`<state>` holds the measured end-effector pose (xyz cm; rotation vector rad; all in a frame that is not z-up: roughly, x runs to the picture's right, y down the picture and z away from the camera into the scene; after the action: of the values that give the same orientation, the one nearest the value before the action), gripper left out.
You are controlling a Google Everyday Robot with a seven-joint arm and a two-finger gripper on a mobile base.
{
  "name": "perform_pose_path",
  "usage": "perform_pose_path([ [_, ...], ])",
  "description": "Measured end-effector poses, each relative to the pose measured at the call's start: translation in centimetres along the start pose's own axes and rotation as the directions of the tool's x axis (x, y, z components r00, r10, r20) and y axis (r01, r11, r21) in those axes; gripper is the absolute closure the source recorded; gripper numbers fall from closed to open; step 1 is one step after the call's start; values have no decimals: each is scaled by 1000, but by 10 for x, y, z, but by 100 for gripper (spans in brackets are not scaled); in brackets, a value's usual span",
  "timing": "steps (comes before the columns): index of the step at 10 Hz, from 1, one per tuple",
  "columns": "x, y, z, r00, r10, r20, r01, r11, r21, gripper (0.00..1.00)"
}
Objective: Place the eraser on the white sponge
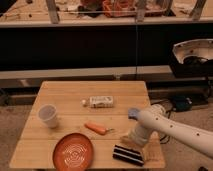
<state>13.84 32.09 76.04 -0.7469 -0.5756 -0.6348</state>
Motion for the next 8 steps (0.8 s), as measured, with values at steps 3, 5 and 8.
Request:
perform_pose_path([
  [3, 1, -2, 1, 1000, 1, 2, -1, 1000, 1, 20],
  [5, 2, -3, 1, 1000, 3, 3, -3, 1000, 2, 20],
  [8, 2, -4, 2, 1000, 3, 4, -3, 1000, 4, 20],
])
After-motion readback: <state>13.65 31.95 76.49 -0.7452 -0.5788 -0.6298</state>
